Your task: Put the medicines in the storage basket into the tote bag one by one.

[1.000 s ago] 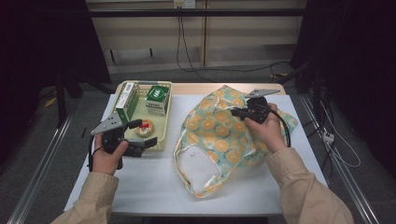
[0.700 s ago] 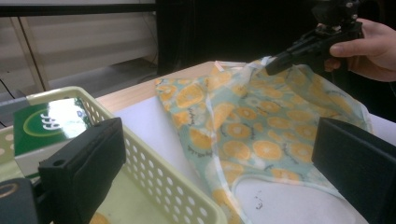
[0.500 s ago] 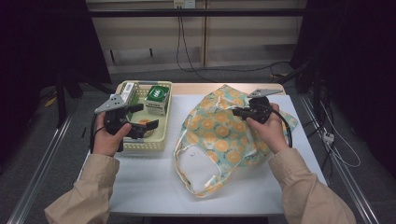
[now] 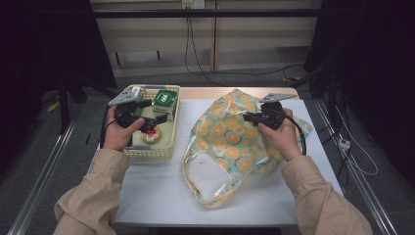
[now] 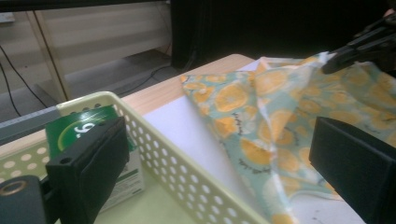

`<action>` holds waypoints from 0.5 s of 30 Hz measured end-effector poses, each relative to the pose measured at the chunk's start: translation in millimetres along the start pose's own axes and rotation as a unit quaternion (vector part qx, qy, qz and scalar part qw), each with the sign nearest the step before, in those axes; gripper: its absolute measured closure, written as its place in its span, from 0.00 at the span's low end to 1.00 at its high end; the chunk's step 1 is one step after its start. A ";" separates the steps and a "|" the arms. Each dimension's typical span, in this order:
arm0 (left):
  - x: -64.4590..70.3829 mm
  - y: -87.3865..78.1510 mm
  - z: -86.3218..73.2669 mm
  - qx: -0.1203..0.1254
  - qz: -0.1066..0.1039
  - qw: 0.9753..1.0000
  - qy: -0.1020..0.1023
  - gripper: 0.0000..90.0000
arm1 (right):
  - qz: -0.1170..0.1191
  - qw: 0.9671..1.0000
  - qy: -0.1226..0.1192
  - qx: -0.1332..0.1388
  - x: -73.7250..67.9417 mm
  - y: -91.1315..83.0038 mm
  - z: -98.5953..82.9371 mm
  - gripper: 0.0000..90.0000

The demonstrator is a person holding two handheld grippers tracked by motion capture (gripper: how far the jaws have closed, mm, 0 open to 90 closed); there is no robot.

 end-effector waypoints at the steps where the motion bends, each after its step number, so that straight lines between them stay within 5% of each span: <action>1: -3.2 1.1 -2.2 -0.003 0.000 1.000 -0.003 0.05 | 0.000 1.000 0.000 0.000 0.1 0.4 -0.2 1.00; 15: -36.1 13.9 -47.0 -0.091 0.019 0.996 0.017 0.07 | 0.000 1.000 0.004 0.000 4.0 0.4 -1.7 1.00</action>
Point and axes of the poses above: each handheld gripper's, and its own axes: y roughly forward along the jaws, z roughly out of its top, x roughly to its right, the point moved 10 cm from there along y, roughly forward along the jaws, and after that the axes turned 14 degrees about x, right-handed, at the moved point
